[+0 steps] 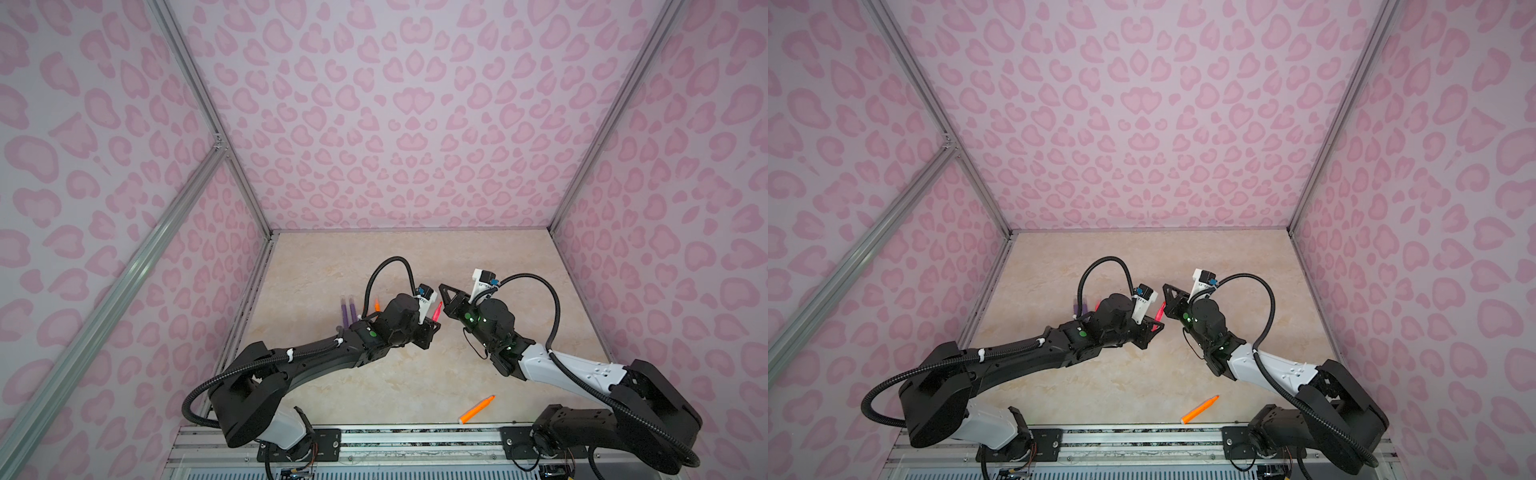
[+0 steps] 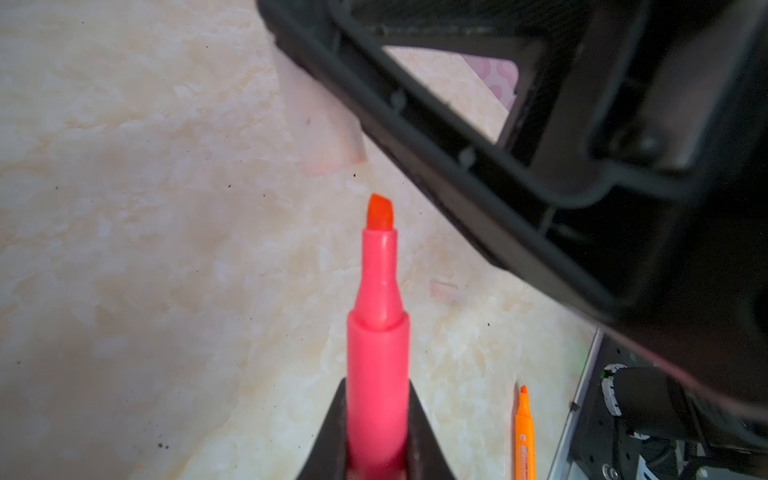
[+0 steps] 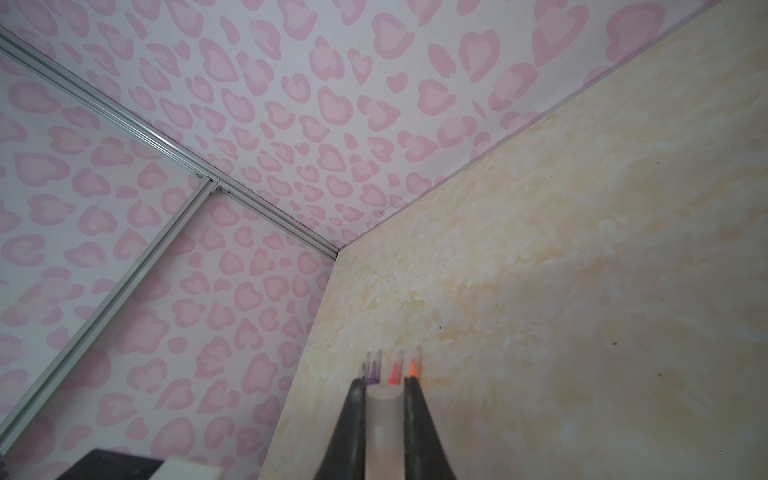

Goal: Insert the pens into the pen caps
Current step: 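Lower the cap onto the pink highlighter tip with the right gripper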

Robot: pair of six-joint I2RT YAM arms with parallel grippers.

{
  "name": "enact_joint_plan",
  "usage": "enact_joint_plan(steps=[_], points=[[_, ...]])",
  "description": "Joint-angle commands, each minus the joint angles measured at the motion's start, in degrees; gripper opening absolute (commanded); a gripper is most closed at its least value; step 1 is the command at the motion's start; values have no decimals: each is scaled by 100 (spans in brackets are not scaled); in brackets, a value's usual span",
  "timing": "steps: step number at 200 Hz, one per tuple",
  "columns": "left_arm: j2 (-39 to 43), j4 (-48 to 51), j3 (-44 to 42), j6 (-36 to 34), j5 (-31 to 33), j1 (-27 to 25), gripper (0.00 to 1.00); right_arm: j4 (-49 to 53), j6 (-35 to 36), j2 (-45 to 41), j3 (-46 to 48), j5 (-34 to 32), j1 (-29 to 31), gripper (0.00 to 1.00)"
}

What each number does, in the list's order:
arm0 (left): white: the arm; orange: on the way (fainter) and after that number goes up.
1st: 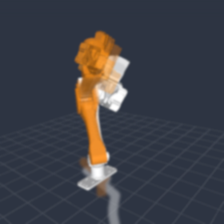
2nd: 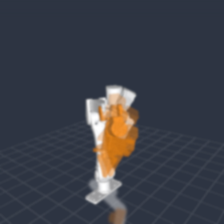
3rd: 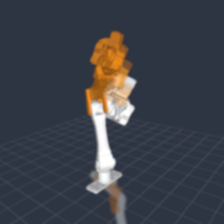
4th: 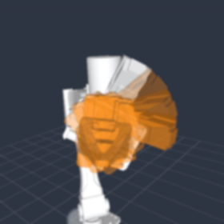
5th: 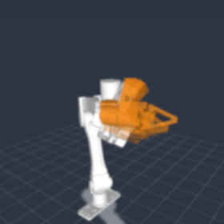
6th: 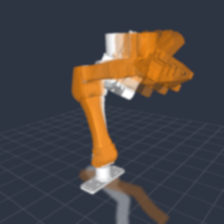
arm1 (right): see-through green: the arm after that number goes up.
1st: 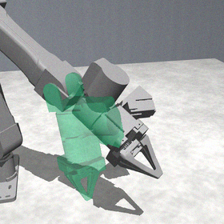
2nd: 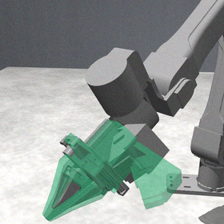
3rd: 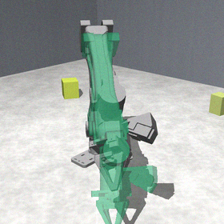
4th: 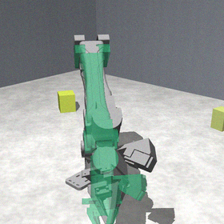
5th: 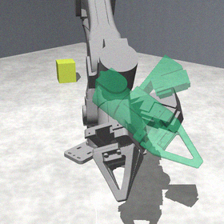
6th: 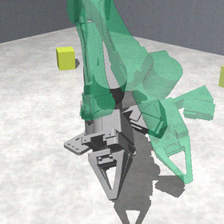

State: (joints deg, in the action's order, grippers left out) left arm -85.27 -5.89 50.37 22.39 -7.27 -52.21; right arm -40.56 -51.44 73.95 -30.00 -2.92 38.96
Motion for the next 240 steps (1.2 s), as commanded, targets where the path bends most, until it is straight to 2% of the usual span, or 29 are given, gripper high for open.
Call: enact_joint_plan(steps=[1, 155, 203, 240], points=[[-28, -37, 85, -32, 74, 0, 3, -106, -21, -21, 6, 151, -2, 0], [170, 14, -5, -5, 377, 52, 3, -357, -55, 73, 63, 72, 269, 0], [367, -237, -242, 230, 121, 293, 3, -1118, -148, 189, 298, 270, 464, 0], [713, -457, -521, 239, 66, 334, 3, -1294, -102, 313, 275, 208, 689, 0]])
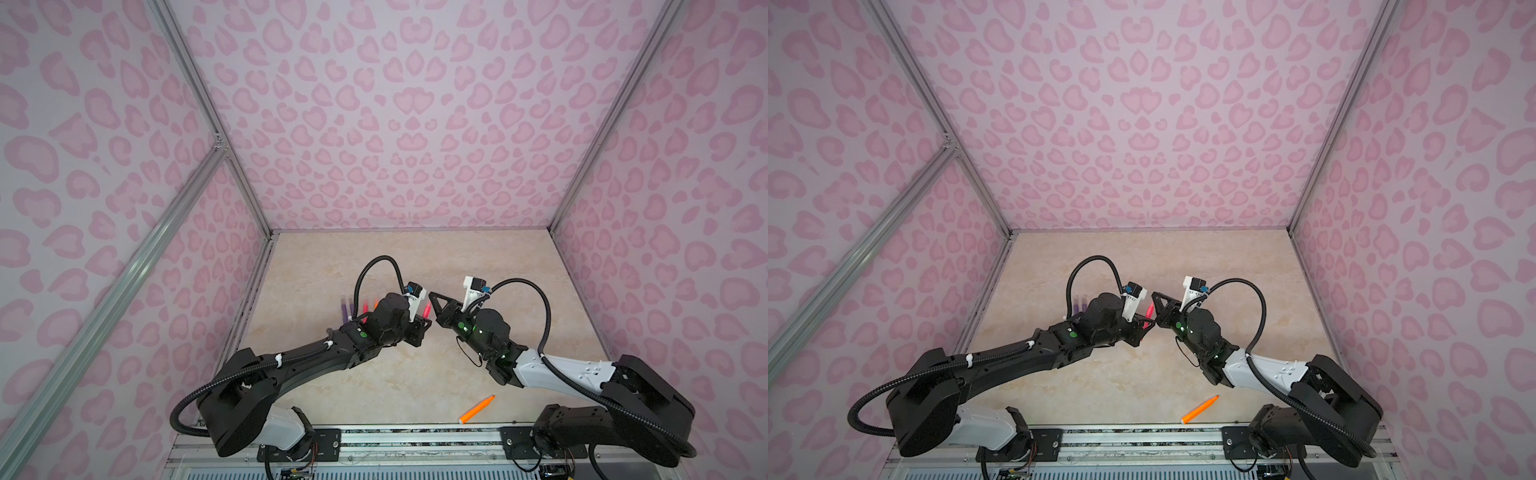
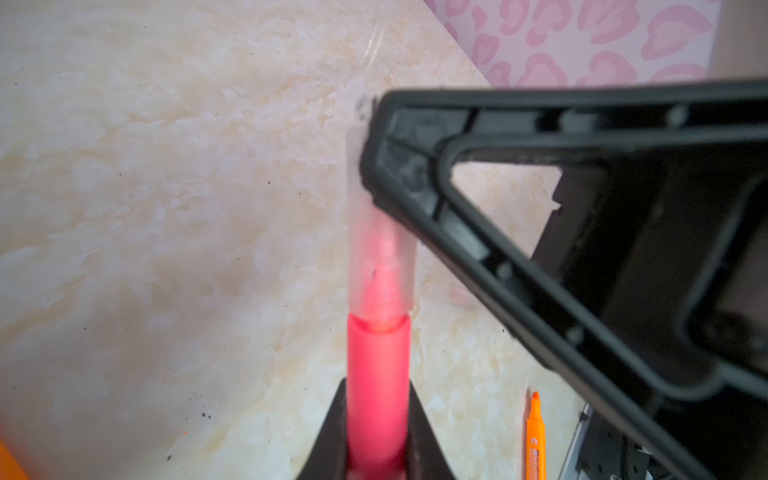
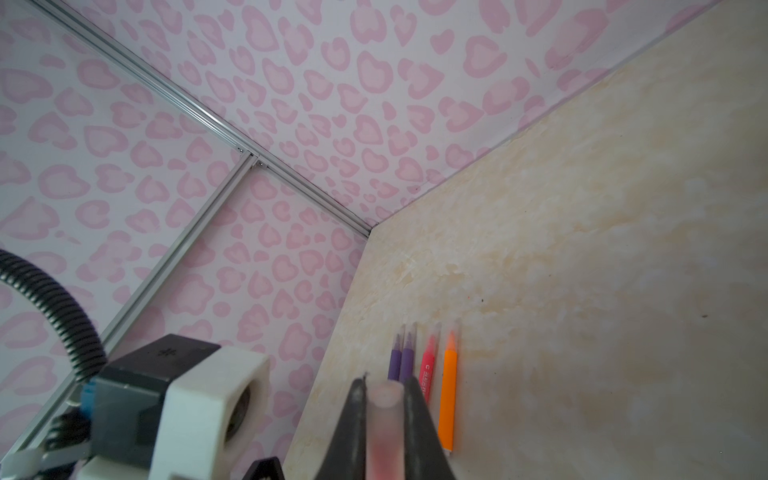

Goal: Insert the pens into the pen caps
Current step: 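Lower the cap onto the pink highlighter tip with the right gripper, then open the right gripper, releasing the cap on the highlighter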

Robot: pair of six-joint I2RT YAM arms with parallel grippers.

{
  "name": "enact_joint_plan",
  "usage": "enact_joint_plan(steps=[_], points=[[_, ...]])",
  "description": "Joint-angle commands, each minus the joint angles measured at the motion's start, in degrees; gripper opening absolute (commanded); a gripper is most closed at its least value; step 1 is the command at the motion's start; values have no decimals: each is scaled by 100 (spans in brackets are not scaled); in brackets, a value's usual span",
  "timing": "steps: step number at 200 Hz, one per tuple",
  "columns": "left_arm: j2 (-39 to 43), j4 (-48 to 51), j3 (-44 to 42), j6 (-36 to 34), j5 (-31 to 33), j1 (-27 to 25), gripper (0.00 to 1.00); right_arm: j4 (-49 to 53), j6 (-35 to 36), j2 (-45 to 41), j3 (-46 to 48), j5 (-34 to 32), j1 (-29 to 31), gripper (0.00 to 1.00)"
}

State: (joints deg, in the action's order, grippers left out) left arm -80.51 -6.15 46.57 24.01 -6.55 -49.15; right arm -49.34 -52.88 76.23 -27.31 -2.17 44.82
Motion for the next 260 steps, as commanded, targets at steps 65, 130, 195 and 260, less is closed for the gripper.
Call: enact_joint_plan(steps=[65, 130, 195, 260], points=[[804, -958, -535, -23, -188, 21, 3, -914, 45, 314, 42, 393, 124, 0], [923, -906, -556, -46, -109, 28, 3, -701, 83, 97, 80, 290, 197, 0], [755, -700, -414, -195, 84, 9, 3, -226, 293, -30, -46, 137, 350, 54], [403, -510, -161, -263, 343, -93, 3, 814, 692, -840, -122, -351, 331, 68]])
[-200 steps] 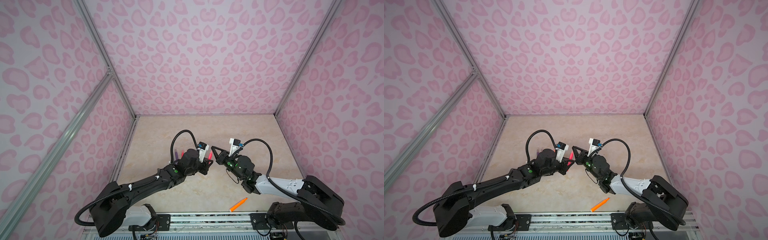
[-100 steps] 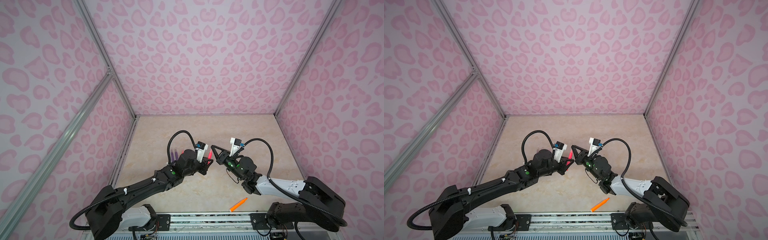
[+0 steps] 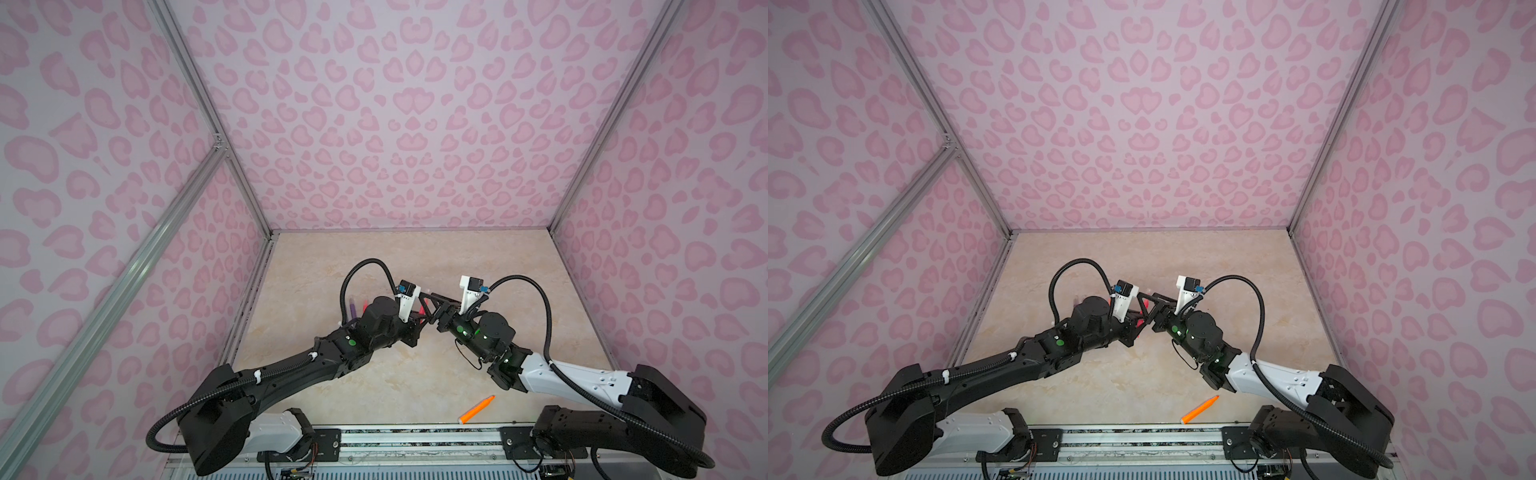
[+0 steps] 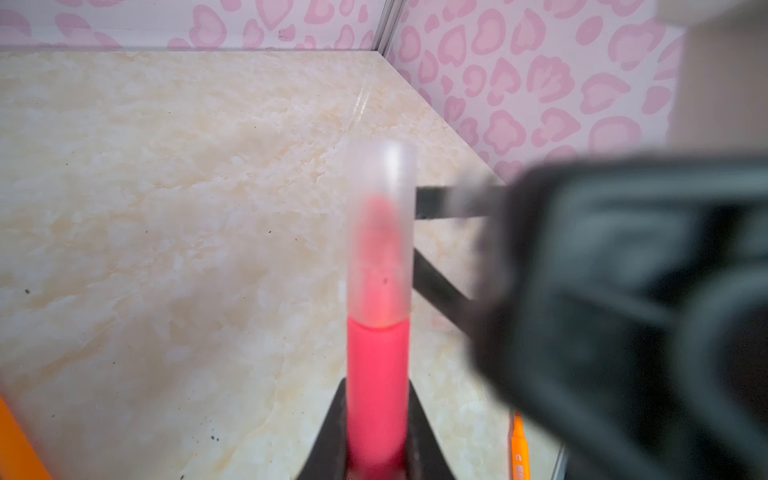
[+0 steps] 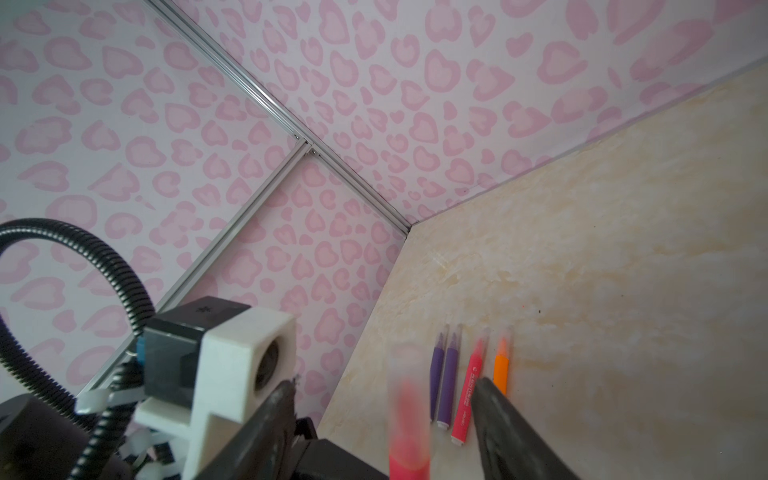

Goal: Insert the pens into the pen caps
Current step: 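Open the right gripper, releasing the cap on the highlighter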

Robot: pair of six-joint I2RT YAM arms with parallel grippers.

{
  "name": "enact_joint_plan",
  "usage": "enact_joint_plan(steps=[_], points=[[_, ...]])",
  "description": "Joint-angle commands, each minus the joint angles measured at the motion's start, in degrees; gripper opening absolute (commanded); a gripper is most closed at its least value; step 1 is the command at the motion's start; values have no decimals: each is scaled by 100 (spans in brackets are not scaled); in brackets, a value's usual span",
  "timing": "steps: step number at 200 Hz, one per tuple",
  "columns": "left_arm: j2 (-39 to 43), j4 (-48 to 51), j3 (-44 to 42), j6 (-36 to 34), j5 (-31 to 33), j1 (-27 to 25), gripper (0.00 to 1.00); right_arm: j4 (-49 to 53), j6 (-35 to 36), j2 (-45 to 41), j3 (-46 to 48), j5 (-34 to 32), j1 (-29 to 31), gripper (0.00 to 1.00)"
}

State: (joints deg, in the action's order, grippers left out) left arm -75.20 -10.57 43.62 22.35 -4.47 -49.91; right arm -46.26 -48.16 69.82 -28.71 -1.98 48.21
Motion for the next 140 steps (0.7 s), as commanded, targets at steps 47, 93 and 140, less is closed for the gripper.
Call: enact_joint_plan(steps=[47, 93, 140], points=[[-293, 193, 296, -239, 215, -159, 3, 1453, 167, -266, -403, -250, -214, 62], [-294, 239, 332, -316, 330, -256, 3, 1872, 115, 465, -1026, 309, -454, 48], [-297, 292, 348, -340, 438, -291, 3, 1916, 120, 699, -1196, 700, -586, 29]])
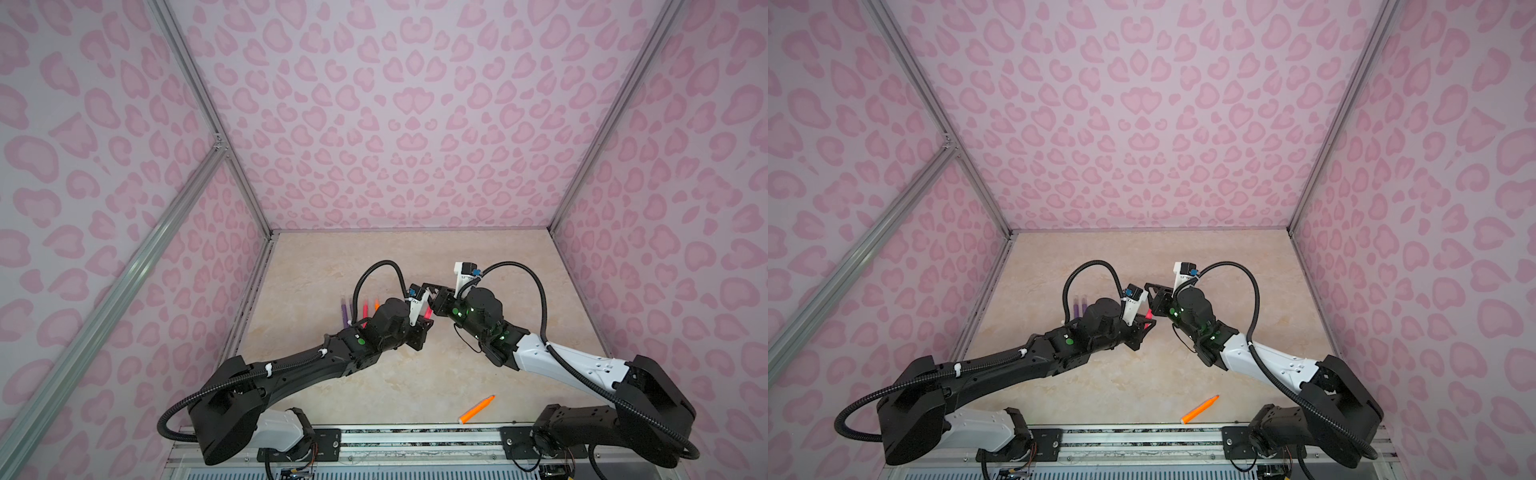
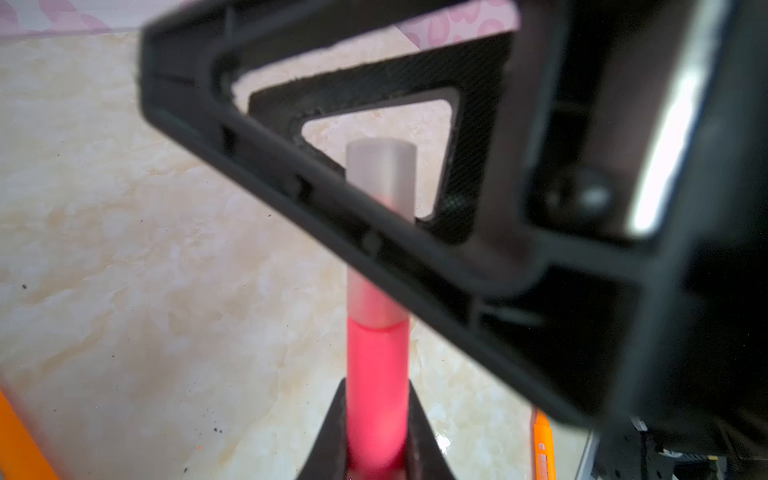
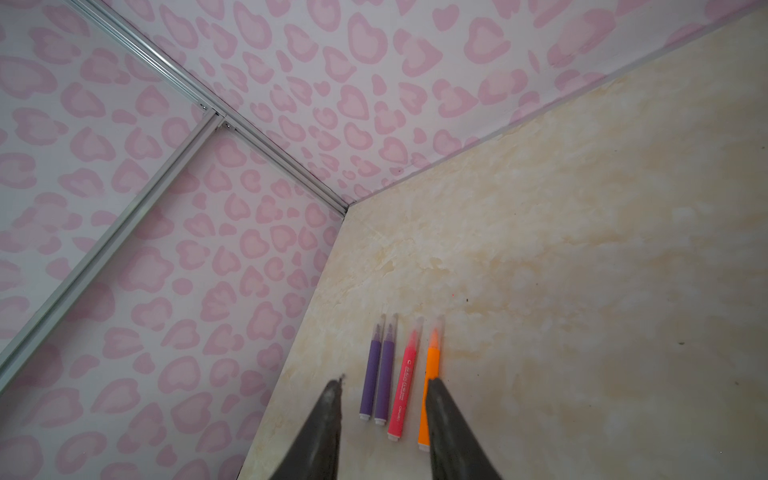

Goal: Insert the pens into the pen caps
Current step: 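Open the right gripper, releasing the cap on the highlighter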

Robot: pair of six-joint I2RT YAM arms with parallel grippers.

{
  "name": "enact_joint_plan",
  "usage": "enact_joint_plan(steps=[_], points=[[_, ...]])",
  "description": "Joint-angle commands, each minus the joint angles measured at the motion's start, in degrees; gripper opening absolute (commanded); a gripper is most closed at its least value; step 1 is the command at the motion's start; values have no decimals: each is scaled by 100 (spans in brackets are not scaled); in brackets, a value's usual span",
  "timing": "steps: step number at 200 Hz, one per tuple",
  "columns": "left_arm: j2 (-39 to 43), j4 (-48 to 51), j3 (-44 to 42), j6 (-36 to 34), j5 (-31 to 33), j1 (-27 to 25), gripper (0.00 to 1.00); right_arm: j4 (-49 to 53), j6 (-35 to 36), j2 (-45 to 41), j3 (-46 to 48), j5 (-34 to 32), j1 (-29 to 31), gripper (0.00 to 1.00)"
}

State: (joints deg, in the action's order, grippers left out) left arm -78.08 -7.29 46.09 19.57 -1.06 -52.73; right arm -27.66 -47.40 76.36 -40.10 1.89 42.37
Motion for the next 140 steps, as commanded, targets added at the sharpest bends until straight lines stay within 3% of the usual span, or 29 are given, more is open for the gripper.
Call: enact_joint_plan(steps=[1, 77, 113, 140], points=[[-11, -40, 102, -60, 97, -9, 3, 66, 45, 46, -58, 313, -2, 29], [-39, 19, 133, -8, 231, -5, 3, 19, 81, 112, -98, 473, 8, 0], [145, -50, 13, 144, 293, 75, 3, -226, 55, 323, -132, 586, 128, 0], [486, -294, -346, 475, 354, 423, 4, -363, 64, 443, -148, 458, 329, 0]])
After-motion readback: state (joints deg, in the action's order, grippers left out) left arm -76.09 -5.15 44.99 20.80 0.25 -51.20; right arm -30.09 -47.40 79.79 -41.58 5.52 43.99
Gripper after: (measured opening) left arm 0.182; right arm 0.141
